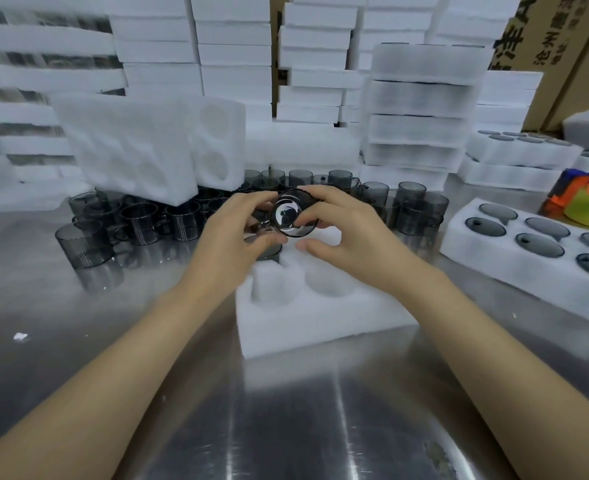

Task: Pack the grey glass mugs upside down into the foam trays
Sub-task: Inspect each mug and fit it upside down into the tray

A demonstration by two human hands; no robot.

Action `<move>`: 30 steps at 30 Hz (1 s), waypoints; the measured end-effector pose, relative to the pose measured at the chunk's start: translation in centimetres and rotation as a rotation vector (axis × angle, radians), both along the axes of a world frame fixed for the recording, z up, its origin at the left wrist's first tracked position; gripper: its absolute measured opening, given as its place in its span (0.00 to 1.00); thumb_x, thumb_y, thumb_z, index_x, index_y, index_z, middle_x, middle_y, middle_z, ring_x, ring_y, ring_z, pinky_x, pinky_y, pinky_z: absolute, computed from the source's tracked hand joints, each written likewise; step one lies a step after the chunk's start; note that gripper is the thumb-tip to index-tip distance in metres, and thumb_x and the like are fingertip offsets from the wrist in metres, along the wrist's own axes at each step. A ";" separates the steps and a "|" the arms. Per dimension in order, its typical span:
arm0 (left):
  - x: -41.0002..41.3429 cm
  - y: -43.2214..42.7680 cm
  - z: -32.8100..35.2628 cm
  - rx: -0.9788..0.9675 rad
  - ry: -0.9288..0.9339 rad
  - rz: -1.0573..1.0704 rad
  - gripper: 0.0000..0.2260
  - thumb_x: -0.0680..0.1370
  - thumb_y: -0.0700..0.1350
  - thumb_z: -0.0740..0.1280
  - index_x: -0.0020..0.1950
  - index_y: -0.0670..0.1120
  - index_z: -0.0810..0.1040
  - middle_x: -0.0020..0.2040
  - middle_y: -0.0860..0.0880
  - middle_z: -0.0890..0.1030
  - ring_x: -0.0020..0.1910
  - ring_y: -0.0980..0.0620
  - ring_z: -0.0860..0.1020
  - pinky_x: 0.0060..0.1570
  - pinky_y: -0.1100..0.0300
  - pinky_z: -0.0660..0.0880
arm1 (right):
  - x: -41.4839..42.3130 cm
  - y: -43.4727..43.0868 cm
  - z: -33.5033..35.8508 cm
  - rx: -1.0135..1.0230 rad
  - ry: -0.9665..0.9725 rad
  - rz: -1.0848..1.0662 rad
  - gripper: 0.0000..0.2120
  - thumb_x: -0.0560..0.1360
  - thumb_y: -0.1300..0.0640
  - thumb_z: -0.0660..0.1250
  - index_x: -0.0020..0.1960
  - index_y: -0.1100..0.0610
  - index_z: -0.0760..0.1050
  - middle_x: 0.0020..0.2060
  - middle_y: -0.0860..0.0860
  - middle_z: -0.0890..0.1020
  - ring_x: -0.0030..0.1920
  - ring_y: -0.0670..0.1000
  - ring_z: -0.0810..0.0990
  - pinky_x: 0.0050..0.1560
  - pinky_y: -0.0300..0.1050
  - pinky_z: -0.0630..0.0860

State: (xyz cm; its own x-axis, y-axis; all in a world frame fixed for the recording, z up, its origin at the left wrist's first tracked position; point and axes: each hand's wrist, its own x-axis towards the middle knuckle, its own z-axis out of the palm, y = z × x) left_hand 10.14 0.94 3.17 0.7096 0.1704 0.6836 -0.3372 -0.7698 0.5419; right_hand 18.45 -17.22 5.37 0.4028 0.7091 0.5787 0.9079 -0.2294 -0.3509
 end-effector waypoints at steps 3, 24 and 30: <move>-0.2 -0.3 0.1 0.008 -0.039 -0.039 0.26 0.68 0.39 0.78 0.63 0.52 0.75 0.51 0.58 0.71 0.41 0.63 0.74 0.48 0.75 0.68 | -0.4 0.3 -0.1 -0.030 0.056 -0.007 0.16 0.69 0.50 0.76 0.53 0.56 0.78 0.69 0.50 0.70 0.69 0.50 0.68 0.69 0.46 0.64; -0.7 -1.0 0.6 0.137 -0.140 -0.039 0.24 0.71 0.31 0.71 0.65 0.43 0.73 0.50 0.52 0.73 0.48 0.60 0.75 0.55 0.62 0.74 | -0.3 0.1 0.6 0.330 0.878 0.438 0.13 0.80 0.57 0.60 0.53 0.66 0.78 0.69 0.54 0.71 0.59 0.52 0.78 0.60 0.49 0.75; -0.4 -0.9 0.3 0.160 -0.100 0.042 0.19 0.74 0.25 0.60 0.63 0.38 0.74 0.58 0.48 0.72 0.56 0.55 0.74 0.59 0.63 0.72 | 0.3 0.3 0.3 0.308 0.642 0.079 0.15 0.72 0.72 0.67 0.45 0.52 0.74 0.67 0.49 0.73 0.58 0.48 0.79 0.54 0.44 0.76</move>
